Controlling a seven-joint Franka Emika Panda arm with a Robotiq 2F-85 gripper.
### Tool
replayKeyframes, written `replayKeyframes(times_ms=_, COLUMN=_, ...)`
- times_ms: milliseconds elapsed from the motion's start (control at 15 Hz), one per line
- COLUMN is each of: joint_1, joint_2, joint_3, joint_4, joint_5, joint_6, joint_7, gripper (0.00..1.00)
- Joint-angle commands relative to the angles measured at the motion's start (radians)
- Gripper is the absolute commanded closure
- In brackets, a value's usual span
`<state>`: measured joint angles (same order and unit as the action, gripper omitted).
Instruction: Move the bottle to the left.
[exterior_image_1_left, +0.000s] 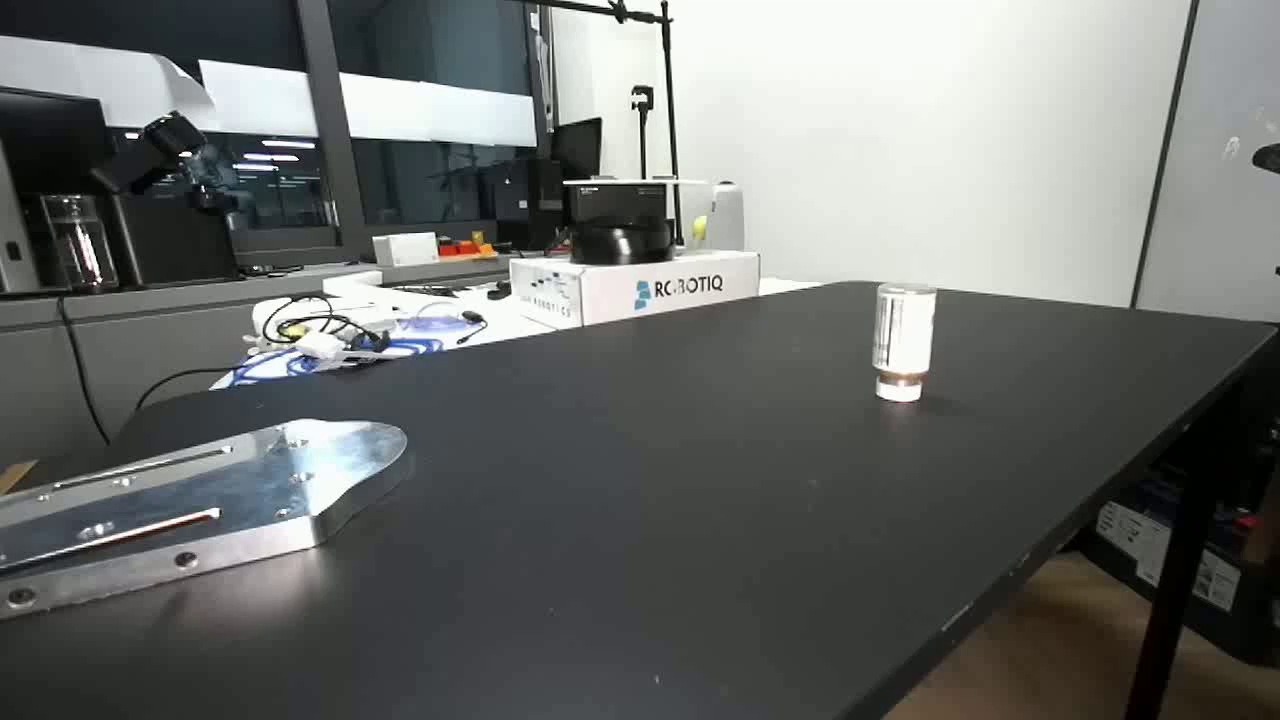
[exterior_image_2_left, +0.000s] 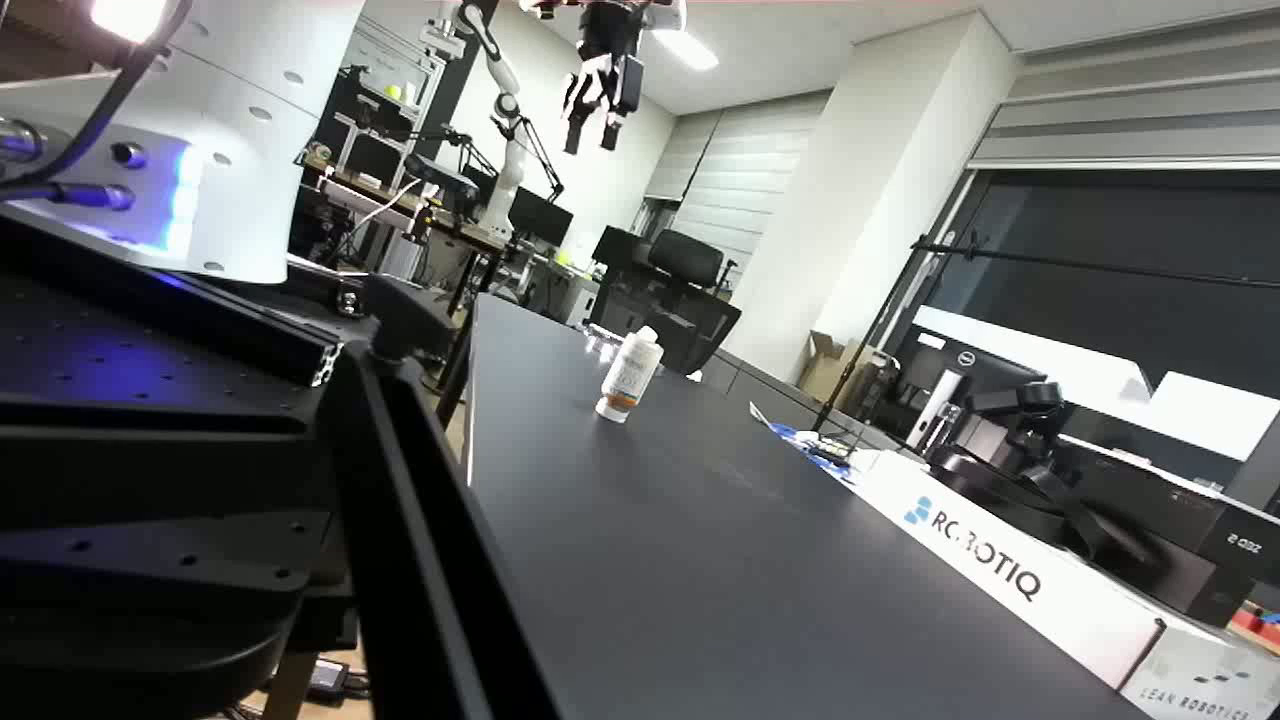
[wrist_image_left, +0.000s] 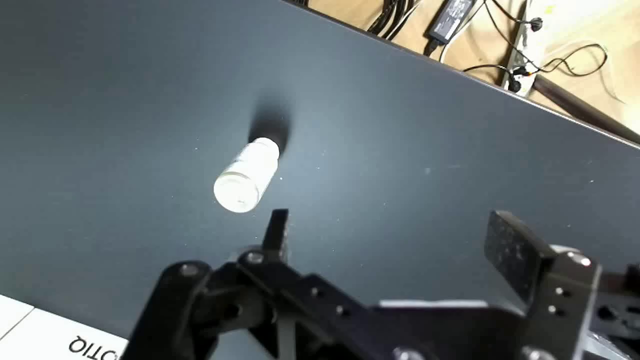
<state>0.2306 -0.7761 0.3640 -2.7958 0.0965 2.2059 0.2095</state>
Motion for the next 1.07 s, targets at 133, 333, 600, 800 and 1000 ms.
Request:
replayKeyframes(times_ms=133, joint_1=0.016, joint_2=0.004, joint_3=-0.016, joint_4=0.002, joint_5=-0.016, joint_6=-0.002, joint_7=0.012, gripper=0.0)
replayKeyframes(times_ms=333, joint_1=0.016, joint_2=0.004, joint_3=-0.016, joint_4=0.002, joint_5=-0.016, joint_6=-0.002, joint_7=0.012, gripper=0.0)
replayKeyframes(times_ms=600, joint_1=-0.009, joint_2=0.018, joint_3=-0.028, joint_4=0.002, joint_5=-0.026, joint_6=0.024, joint_7=0.014, gripper=0.0)
replayKeyframes(times_ms=800, joint_1=-0.113, joint_2=0.084, joint_3=-0.094, joint_4=0.002, joint_5=-0.079, joint_6=0.108, joint_7=-0.004, gripper=0.0)
replayKeyframes(times_ms=1000, joint_1=-0.233, joint_2=0.208, joint_3=-0.138, joint_4=0.015, joint_5=-0.155, joint_6=0.242, joint_7=0.014, gripper=0.0)
